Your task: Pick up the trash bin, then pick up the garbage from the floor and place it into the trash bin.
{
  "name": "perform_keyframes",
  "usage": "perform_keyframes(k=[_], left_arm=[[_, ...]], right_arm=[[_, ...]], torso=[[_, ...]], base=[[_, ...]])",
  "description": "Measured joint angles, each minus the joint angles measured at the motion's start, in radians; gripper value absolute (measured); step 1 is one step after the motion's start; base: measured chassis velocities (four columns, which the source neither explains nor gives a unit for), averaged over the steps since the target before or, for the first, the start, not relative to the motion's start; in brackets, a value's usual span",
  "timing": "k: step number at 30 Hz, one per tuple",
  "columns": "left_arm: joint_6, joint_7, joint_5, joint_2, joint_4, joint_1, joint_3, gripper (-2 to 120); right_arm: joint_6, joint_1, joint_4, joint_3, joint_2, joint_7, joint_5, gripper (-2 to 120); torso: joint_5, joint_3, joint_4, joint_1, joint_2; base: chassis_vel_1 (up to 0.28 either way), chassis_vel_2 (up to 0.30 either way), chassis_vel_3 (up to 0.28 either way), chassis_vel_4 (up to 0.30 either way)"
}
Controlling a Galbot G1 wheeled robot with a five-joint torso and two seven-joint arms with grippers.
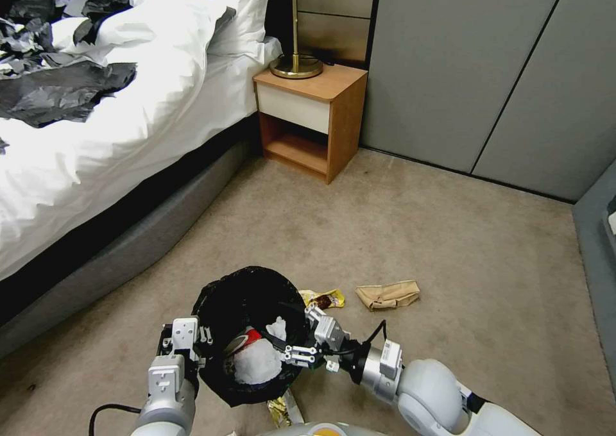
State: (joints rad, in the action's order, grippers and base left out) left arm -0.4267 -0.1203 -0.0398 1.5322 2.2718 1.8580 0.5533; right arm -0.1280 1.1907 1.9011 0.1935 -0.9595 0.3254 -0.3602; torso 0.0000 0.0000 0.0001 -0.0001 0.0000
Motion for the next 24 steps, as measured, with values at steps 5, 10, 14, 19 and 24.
perform_keyframes(k=[5,10,14,19,24], left_arm=[[0.002,0.000,-0.005,0.003,-0.006,-0.001,-0.009,1],[0.002,0.000,-0.006,0.002,-0.011,-0.004,-0.008,1],[0.002,0.000,-0.005,-0.003,-0.019,-0.008,0.000,1],[0.001,0.002,0.001,-0.008,-0.025,-0.013,0.011,1],[-0.002,0.002,0.018,-0.015,-0.025,-0.016,0.033,1]], right_arm=[[0.011,-0.018,0.000,0.009,0.001,-0.009,-0.005,98],[0.004,-0.009,0.034,-0.009,0.005,-0.024,0.007,100],[-0.008,0.013,0.115,-0.069,0.001,-0.061,0.036,100],[-0.010,0.087,0.270,-0.247,-0.018,-0.168,0.069,100],[-0.013,0.193,0.325,-0.416,-0.027,-0.258,0.066,100]], torso=[[0.0000,0.000,0.0000,0.000,0.000],[0.0000,0.000,-0.0001,0.000,0.000],[0.0000,0.000,0.0000,0.000,0.000],[-0.0001,0.000,0.0001,0.000,0.000],[0.0000,0.000,-0.0003,0.000,0.000]], base=[[0.000,0.000,0.000,0.000],[0.000,0.000,0.000,0.000],[0.000,0.000,0.000,0.000],[0.000,0.000,0.000,0.000],[0.000,0.000,0.000,0.000]])
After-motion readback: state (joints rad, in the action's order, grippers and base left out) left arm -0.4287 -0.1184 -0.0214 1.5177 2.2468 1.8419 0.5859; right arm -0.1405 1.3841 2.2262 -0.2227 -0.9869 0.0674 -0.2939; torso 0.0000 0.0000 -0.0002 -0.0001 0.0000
